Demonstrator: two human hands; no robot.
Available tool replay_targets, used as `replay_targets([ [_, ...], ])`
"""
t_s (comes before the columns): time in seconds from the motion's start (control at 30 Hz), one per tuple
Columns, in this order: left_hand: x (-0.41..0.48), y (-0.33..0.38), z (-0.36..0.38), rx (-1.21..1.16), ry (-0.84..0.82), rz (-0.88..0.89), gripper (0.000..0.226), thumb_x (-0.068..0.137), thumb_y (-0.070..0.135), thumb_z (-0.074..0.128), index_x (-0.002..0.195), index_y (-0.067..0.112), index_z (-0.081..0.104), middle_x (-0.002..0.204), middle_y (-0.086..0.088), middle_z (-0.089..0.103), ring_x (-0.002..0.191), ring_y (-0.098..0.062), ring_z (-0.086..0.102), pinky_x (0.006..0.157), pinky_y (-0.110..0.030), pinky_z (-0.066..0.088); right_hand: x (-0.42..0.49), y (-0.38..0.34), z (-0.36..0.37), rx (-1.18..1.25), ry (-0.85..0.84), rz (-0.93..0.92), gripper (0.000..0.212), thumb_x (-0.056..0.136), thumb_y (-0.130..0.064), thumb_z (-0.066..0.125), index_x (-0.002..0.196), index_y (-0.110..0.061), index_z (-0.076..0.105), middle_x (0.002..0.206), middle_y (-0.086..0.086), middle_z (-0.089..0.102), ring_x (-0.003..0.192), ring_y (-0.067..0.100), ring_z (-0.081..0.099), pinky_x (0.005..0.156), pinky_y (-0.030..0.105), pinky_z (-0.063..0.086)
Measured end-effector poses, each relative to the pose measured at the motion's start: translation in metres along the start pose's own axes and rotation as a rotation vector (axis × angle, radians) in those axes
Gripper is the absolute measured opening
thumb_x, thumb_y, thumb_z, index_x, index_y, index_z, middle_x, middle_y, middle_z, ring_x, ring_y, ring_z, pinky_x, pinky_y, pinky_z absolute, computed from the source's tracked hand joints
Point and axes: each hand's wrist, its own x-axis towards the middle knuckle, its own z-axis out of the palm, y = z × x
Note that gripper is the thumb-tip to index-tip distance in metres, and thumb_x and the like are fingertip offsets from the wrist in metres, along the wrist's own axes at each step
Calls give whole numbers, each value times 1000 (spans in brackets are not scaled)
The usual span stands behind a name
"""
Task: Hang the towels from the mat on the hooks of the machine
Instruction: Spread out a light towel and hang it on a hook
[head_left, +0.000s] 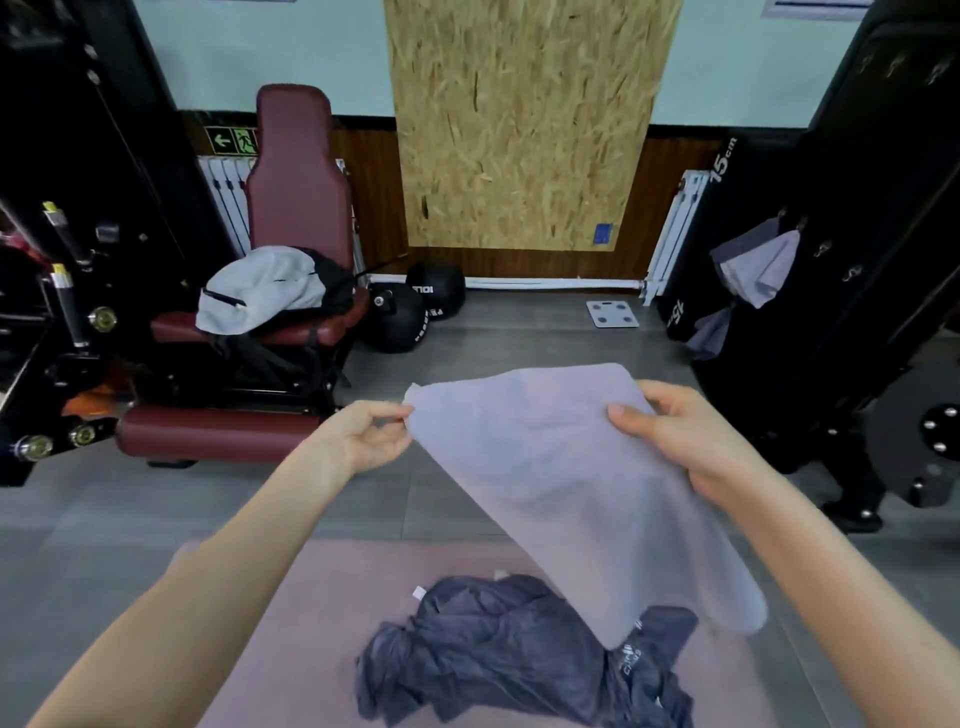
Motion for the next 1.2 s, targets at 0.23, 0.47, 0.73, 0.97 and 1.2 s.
replay_targets([
  [0.23, 14, -45, 9, -166, -180, 172, 14, 94, 17, 51, 100, 18, 63, 86, 1, 73, 79, -13, 69, 72, -32, 48, -2, -45, -3, 35, -104, 60, 21, 89, -4, 58, 102, -15, 69, 93, 5, 74, 81, 19, 71, 70, 29, 58],
  [0.47, 22, -62, 20, -117, -361, -71, 36, 88, 48, 52, 119, 29, 46, 123, -18, 59, 116, -35, 55, 105, -56, 32, 4, -71, 2, -44, -66, 26, 21, 90, -4, 56, 104, -15, 67, 93, 1, 71, 74, 9, 69, 63, 20, 57],
  [0.73, 30, -79, 16, -46, -318, -204, 30, 69, -7, 53, 97, 1, 58, 84, -13, 70, 74, -26, 71, 67, -37, 59, 4, -65, -3, 12, -1, 103, 24, 89, -6, 58, 111, -11, 65, 98, 5, 72, 82, 15, 70, 65, 24, 58],
  [0.97, 32, -80, 19, 320, -284, -315, 10, 80, 12, 65, 87, 13, 58, 75, -2, 68, 86, -18, 60, 87, -39, 44, -9, -47, -8, -9, 45, 148, 24, 90, -8, 57, 113, -11, 65, 104, 8, 71, 95, 22, 68, 70, 25, 58],
  [1.2, 36, -93, 42, 378, -175, 274, 15, 96, 6, 48, 110, 8, 46, 115, -13, 56, 100, -23, 55, 97, -42, 43, -22, -11, -22, 60, 164, 160, 19, 91, -7, 56, 107, -9, 66, 97, 7, 72, 84, 17, 70, 65, 22, 57],
])
